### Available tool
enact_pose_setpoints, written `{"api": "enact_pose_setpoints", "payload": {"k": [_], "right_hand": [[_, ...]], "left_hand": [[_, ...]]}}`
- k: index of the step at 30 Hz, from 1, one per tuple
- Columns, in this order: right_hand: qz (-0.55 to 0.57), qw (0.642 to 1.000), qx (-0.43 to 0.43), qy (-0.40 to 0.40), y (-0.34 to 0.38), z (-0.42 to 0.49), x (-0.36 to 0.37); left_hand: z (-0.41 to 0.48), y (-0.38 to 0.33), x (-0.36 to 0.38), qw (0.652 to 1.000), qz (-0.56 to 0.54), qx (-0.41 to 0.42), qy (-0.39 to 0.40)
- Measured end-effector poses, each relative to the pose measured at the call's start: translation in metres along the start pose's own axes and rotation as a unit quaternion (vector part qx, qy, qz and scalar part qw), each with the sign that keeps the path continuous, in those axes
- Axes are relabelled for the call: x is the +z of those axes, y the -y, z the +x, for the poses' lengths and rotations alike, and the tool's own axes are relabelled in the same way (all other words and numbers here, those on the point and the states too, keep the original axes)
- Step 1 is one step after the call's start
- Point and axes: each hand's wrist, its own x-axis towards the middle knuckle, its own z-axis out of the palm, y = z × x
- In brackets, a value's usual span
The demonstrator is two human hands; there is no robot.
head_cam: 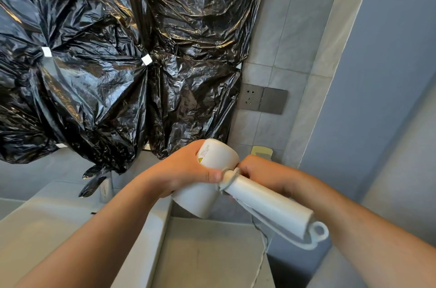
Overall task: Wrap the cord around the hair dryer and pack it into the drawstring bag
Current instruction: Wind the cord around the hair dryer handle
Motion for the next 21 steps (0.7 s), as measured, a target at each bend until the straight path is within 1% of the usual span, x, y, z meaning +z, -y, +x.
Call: {"api": "enact_pose_setpoints", "payload": {"k": [2,4,6,8,12,14,16,19,21], "right_hand": [[0.007,1.0,0.008,0.001,0.001,-0.001,-0.005],[0.017,1.0,0.021,-0.002,-0.001,-0.001,-0.009],[0.033,0.999,0.036,-0.007,-0.004,-0.001,-0.01],[0.031,0.999,0.043,-0.009,-0.007,0.0,-0.008],[0.02,0.999,0.029,-0.003,-0.007,-0.002,-0.006],[0.063,0.998,0.025,-0.001,-0.007,-0.003,-0.004],[0.116,0.993,0.015,0.003,-0.008,-0.004,-0.004],[0.158,0.987,-0.002,0.002,-0.01,-0.003,-0.005],[0.174,0.985,-0.005,0.002,-0.012,-0.002,-0.006]], "left_hand": [[0.001,-0.002,0.005,0.999,0.024,0.0,-0.031],[0.003,0.001,0.008,0.993,0.066,-0.031,-0.091],[0.003,0.004,0.01,0.987,0.097,-0.055,-0.119],[0.003,0.005,0.012,0.981,0.137,-0.057,-0.123],[0.005,0.0,0.019,0.971,0.198,-0.042,-0.129],[0.005,-0.002,0.017,0.96,0.24,-0.042,-0.136],[0.006,-0.001,0.013,0.964,0.221,-0.035,-0.145],[0.004,0.004,0.009,0.985,0.107,-0.019,-0.136],[0.003,0.009,0.01,0.989,0.072,-0.011,-0.126]]}}
